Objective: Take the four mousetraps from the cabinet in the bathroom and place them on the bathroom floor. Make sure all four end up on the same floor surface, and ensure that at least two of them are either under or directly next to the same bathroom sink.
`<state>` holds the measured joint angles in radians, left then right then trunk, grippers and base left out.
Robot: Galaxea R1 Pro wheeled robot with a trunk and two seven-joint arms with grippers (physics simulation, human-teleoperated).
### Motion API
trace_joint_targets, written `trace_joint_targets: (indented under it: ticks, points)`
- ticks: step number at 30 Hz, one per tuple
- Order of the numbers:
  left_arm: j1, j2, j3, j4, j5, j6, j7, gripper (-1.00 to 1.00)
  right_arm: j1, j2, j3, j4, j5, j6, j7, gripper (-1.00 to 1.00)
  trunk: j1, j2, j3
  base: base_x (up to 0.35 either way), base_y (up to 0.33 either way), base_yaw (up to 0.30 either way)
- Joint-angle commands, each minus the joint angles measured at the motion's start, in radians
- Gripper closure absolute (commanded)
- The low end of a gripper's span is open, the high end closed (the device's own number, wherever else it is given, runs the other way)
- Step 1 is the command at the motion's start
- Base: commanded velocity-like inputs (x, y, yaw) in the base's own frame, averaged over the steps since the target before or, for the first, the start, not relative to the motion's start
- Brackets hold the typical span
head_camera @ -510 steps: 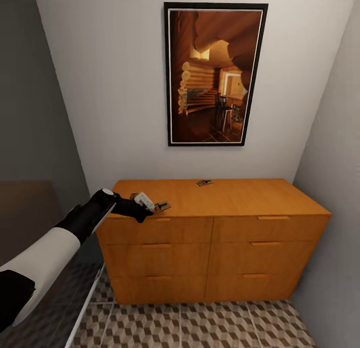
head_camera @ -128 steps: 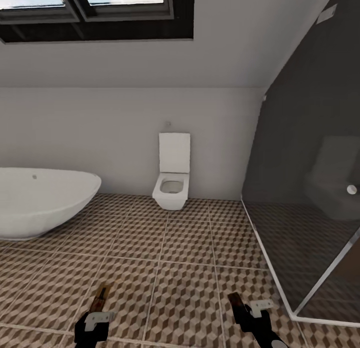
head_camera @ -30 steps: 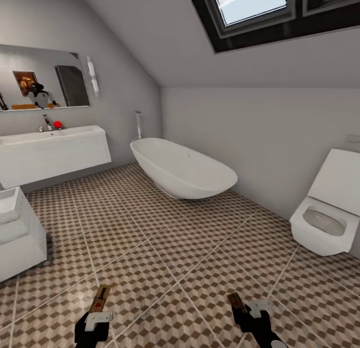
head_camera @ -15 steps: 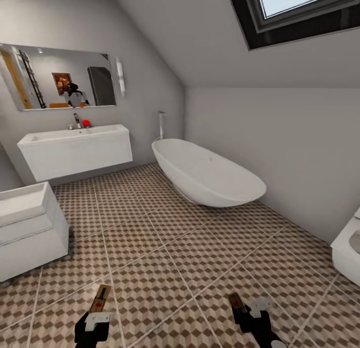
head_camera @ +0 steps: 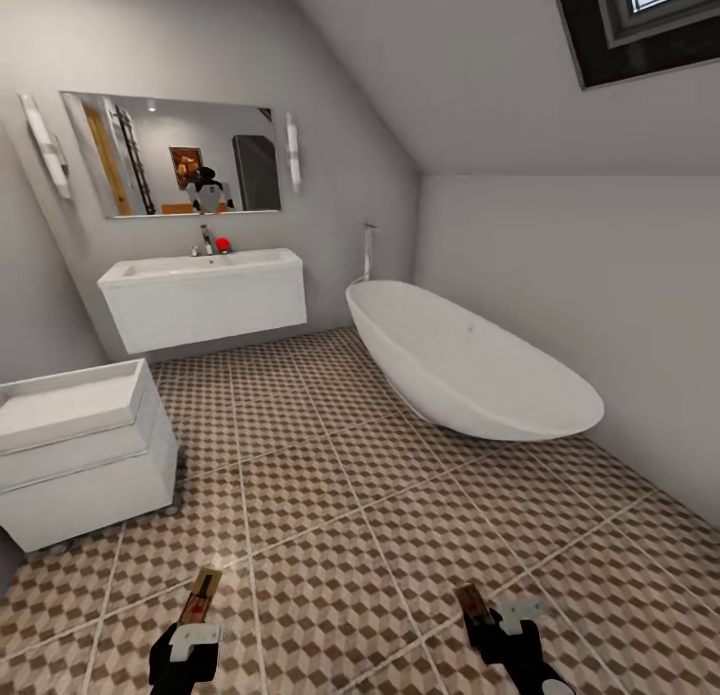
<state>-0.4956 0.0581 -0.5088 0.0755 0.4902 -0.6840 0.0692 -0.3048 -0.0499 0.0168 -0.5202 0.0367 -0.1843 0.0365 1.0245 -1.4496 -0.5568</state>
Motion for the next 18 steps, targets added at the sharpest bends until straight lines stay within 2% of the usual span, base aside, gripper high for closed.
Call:
trace_joint_targets:
  ticks: [1, 7, 15, 18]
  points:
    - [-0.001, -0.001, -0.008, 0.003, -0.005, -0.003, 0.012, 1.00, 0.000, -0.001, 0.002, 0.000, 0.003, -0.003, 0.000, 1.00, 0.000, 0.000, -0.001, 0.290, 0.000, 0.274]
    - [-0.001, -0.001, -0.008, 0.003, -0.005, -0.003, 0.012, 1.00, 0.000, -0.002, 0.001, 0.000, 0.003, -0.003, 0.001, 1.00, 0.000, 0.000, -0.001, 0.290, 0.000, 0.252]
    - [-0.001, -0.001, -0.008, 0.003, -0.005, -0.003, 0.012, 1.00, 0.000, -0.002, 0.000, -0.001, 0.003, -0.003, 0.002, 1.00, 0.000, 0.000, -0.001, 0.290, 0.000, 0.026]
    - [-0.001, -0.001, -0.008, 0.003, -0.005, -0.003, 0.012, 1.00, 0.000, -0.001, 0.001, 0.000, 0.003, -0.003, 0.001, 1.00, 0.000, 0.000, -0.001, 0.290, 0.000, 0.160]
